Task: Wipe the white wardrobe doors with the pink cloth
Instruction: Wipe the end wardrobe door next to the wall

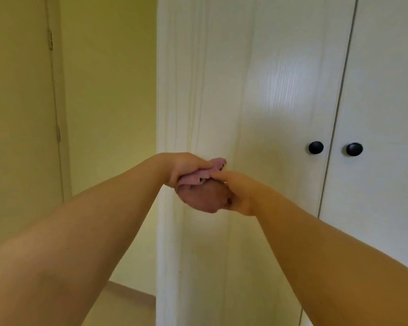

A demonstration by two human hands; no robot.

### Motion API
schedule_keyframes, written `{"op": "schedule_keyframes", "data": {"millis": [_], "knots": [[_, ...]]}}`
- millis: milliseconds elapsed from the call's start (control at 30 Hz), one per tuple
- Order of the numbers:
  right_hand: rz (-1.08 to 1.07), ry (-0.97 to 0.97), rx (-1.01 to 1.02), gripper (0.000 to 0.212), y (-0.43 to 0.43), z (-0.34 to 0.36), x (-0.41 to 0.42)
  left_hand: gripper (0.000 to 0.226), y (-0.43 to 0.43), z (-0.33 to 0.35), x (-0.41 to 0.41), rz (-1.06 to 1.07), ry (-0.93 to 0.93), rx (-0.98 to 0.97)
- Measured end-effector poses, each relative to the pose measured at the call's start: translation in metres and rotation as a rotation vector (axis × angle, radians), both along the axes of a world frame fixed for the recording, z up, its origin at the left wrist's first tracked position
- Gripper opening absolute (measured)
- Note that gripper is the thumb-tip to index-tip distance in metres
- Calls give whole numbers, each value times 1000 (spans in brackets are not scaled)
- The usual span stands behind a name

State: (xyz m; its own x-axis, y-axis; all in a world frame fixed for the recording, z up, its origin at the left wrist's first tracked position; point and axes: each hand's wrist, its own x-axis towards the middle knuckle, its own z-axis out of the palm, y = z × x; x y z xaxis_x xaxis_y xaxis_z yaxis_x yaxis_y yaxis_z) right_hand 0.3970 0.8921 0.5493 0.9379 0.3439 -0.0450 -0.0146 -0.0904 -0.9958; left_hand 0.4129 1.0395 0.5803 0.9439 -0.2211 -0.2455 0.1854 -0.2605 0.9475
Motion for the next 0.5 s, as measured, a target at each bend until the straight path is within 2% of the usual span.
{"op": "schedule_keyframes", "data": {"millis": [133, 267, 367, 433, 500], "knots": [[-112, -164, 60, 28, -14, 61, -12, 41, -20, 55, -20, -59, -106, -136], [-266, -321, 163, 43, -27, 118, -31, 66, -26, 90, -49, -188, -327, -81], [-326, -402, 218, 43, -33, 149, -41, 82, -22, 111, -58, -177, -489, -60], [-351, -431, 245, 47, -35, 162, -44, 72, -20, 121, -59, -125, -554, -58], [-346, -465, 225, 47, -41, 176, -49, 34, -23, 139, -61, 1, -641, -111]]}}
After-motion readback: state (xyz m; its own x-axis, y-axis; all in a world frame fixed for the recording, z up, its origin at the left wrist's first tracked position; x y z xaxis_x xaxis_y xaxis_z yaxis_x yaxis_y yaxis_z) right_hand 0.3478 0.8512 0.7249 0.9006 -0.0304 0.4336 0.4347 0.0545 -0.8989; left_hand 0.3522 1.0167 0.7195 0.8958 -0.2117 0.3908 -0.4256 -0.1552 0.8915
